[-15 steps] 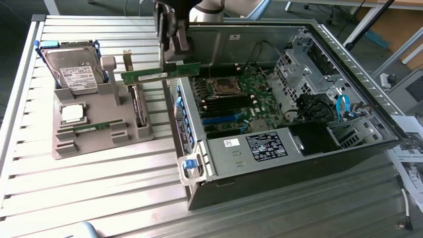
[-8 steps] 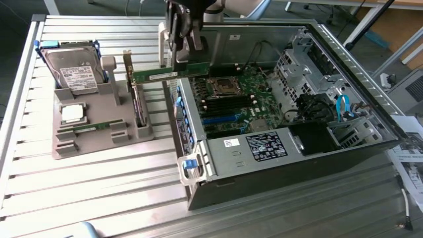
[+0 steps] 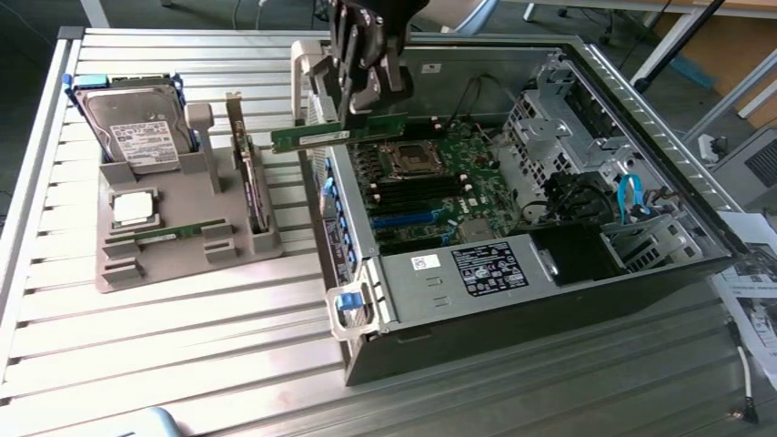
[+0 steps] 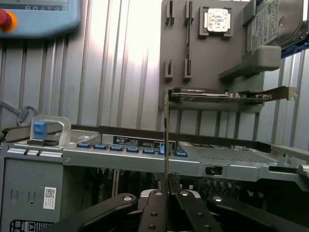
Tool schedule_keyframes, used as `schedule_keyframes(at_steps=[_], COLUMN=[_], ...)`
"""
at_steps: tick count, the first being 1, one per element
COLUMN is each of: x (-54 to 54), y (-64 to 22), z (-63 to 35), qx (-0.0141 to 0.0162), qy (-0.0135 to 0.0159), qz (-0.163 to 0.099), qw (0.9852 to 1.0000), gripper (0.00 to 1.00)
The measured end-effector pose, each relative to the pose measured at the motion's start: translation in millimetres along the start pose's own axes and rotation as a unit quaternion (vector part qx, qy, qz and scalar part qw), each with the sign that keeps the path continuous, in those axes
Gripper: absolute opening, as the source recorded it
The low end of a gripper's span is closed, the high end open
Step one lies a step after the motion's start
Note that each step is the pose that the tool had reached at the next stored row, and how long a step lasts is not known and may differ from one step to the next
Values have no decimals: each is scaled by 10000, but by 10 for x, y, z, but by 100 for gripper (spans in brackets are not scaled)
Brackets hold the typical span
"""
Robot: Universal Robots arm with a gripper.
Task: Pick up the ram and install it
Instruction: 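Pick up the ram and move it above insertion slot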
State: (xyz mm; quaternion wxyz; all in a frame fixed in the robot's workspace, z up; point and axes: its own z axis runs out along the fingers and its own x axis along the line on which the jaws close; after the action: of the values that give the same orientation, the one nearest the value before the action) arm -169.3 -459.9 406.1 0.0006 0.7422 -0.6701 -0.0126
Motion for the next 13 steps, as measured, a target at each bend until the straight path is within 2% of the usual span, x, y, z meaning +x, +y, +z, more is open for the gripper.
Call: schedule_keyframes(at_steps=[13], x=[36], y=[-337], z=[-7], qx=[0], qy=[0], qz=[0], qw=[10000], gripper=[12])
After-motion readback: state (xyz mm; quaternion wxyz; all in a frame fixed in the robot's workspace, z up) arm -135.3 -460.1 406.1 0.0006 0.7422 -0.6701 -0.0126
